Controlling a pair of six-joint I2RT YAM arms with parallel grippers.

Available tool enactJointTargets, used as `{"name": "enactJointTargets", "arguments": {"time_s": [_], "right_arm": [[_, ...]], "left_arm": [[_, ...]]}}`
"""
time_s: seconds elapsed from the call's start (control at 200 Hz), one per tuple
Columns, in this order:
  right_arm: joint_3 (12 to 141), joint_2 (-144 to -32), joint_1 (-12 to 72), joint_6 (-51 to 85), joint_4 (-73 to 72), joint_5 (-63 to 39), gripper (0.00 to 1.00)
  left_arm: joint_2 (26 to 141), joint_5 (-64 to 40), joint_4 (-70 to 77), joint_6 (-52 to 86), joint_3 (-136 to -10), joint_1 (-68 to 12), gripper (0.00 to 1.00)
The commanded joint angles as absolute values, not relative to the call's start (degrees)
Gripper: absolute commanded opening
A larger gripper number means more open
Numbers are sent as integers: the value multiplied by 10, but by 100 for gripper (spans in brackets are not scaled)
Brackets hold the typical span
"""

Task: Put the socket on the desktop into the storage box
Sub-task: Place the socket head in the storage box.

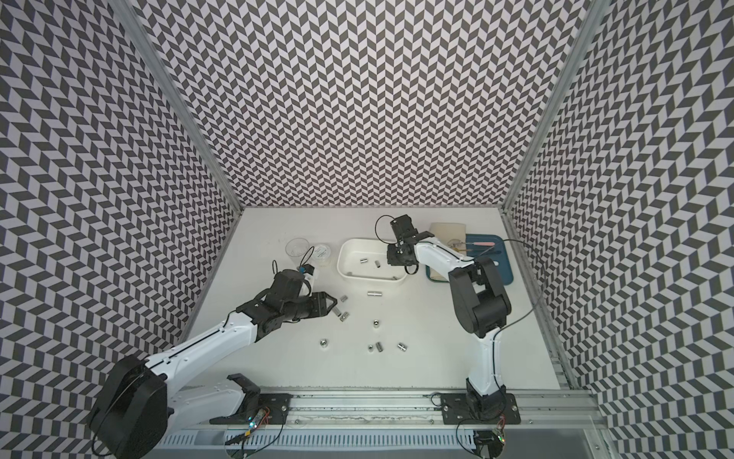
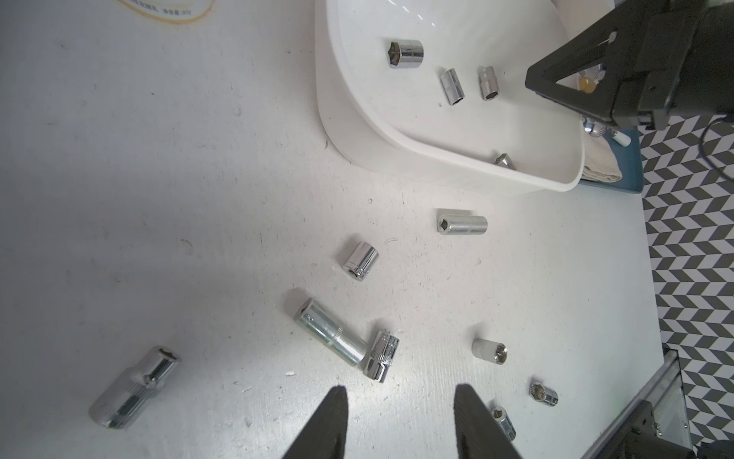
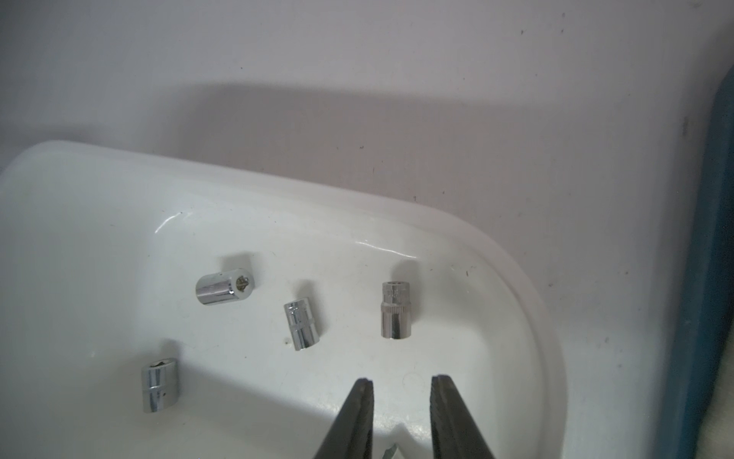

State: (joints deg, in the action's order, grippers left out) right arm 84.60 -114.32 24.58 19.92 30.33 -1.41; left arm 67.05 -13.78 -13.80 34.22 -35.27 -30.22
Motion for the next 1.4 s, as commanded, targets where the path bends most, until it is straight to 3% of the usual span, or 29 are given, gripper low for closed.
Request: {"name": "enactJointTargets", "arguments": {"time_s": [0.0, 0.33, 0.681, 1.392], "right_arm": [[845, -1113, 248, 196, 286, -21, 29], [799, -1046, 274, 185, 284, -22, 30], [682, -917, 318, 179, 293, -20, 37], [460, -720, 407, 283, 363, -16, 45]], "left_arm": [[661, -133, -141, 343, -349, -298, 47], [667, -156, -155, 328, -353, -299, 47], [684, -202, -185, 293, -367, -344, 48], [711, -237, -190, 269, -371, -394, 47]]}}
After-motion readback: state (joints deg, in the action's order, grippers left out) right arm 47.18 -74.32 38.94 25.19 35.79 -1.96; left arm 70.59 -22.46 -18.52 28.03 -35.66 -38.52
